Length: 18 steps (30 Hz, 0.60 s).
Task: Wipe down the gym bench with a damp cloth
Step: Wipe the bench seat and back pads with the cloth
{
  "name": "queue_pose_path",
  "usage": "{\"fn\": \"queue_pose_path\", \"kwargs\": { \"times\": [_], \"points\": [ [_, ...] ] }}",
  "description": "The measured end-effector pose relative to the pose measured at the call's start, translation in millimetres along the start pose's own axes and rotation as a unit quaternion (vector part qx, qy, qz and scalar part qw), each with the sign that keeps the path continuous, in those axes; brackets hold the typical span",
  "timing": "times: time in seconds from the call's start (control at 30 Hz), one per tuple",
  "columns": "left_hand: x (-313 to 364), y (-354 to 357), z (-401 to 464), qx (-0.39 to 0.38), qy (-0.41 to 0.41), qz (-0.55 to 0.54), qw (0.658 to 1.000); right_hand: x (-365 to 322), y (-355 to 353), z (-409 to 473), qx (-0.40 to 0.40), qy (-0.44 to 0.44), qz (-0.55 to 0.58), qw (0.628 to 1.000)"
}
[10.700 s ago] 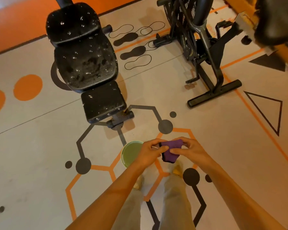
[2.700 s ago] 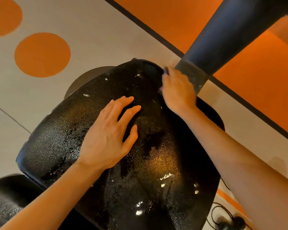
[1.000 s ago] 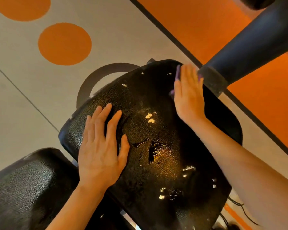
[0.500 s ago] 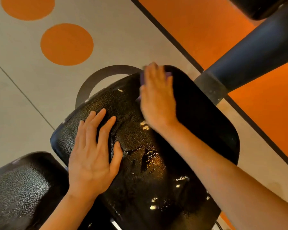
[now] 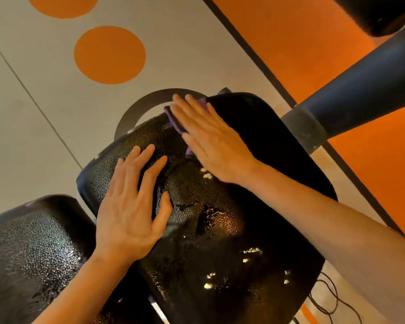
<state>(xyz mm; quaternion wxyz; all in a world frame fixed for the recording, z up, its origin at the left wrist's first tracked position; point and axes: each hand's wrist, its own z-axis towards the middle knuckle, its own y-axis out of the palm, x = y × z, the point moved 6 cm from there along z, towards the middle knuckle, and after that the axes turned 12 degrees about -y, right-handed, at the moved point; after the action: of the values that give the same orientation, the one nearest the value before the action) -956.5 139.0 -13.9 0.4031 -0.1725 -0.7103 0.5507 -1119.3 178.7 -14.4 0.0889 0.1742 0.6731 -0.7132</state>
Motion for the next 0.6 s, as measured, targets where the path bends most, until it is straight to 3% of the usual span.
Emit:
{"fn": "queue_pose_path", "kwargs": {
  "times": [0.07,0.17,0.23,0.3,0.4,0.5,0.6],
  "points": [
    [-0.8,-1.1,0.2,0.002,-0.003,-0.006,1.0,68.2,-5.1,-15.2,-0.006,0.082,-0.051,0.995],
    [-0.7,-1.0,1.0,0.006,-0.005,-0.009,1.0,124.0,-11.8,-28.6,0.042,0.262,0.015,0.964],
    [-0.4,-0.8,0.7,0.007,-0.004,-0.009,1.0,97.4,-6.1,-29.0,0.063,0.277,-0.006,0.959],
    [-0.4,-1.9,1.1,0.007,-0.004,-0.009,1.0,50.7,-3.3,-47.9,0.087,0.219,0.028,0.971],
    [-1.3,-2.2,1.5,0.008,-0.004,-0.008,1.0,-7.9,4.9,-109.2,0.033,0.166,0.021,0.985],
    [-1.8,-1.8,1.4,0.006,-0.002,-0.013,1.0,10.1,3.4,-103.6,0.034,0.178,-0.01,0.983],
    [-2.2,-1.8,-0.7,0.014,0.004,-0.014,1.0,66.4,-5.9,-40.2,0.072,0.265,-0.033,0.961]
  ]
}}
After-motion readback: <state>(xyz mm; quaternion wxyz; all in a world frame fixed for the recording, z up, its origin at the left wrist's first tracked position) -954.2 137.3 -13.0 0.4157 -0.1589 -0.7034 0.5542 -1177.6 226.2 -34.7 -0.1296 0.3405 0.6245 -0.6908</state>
